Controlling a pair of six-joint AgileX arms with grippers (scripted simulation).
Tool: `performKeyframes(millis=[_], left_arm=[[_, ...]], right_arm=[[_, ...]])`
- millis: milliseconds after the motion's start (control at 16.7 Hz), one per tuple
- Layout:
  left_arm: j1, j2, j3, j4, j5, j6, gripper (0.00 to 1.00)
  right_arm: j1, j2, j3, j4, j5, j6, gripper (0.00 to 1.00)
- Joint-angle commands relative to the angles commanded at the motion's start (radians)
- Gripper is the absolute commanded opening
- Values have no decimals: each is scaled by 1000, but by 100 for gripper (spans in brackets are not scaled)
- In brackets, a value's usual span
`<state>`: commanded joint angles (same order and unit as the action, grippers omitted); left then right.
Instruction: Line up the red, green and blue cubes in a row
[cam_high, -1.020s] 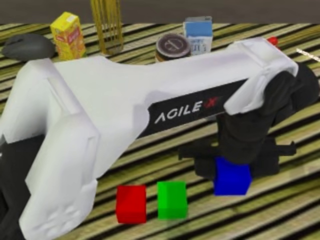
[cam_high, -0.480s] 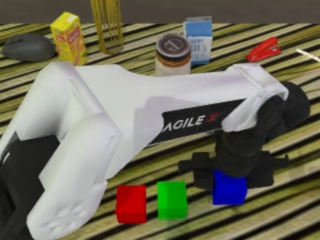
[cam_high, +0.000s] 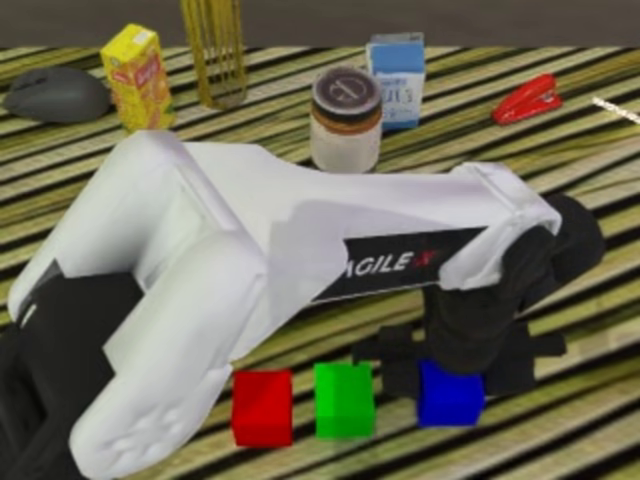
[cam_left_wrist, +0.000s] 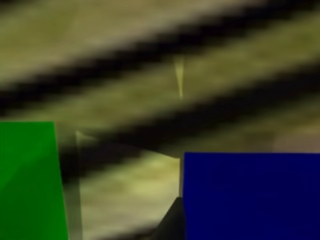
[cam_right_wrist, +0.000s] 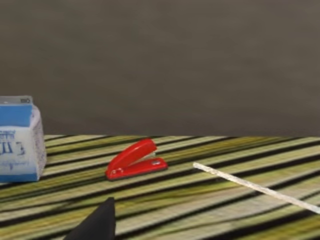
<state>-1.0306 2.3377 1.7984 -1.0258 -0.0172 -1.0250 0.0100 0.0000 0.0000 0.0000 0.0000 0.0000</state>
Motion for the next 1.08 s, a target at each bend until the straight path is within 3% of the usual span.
performKeyframes(millis=[720, 1080], left_arm=[[0, 0, 0, 0, 0, 0, 98], [0, 0, 0, 0, 0, 0, 100]], right_arm=[[0, 0, 0, 0, 0, 0, 100], [0, 0, 0, 0, 0, 0, 100]])
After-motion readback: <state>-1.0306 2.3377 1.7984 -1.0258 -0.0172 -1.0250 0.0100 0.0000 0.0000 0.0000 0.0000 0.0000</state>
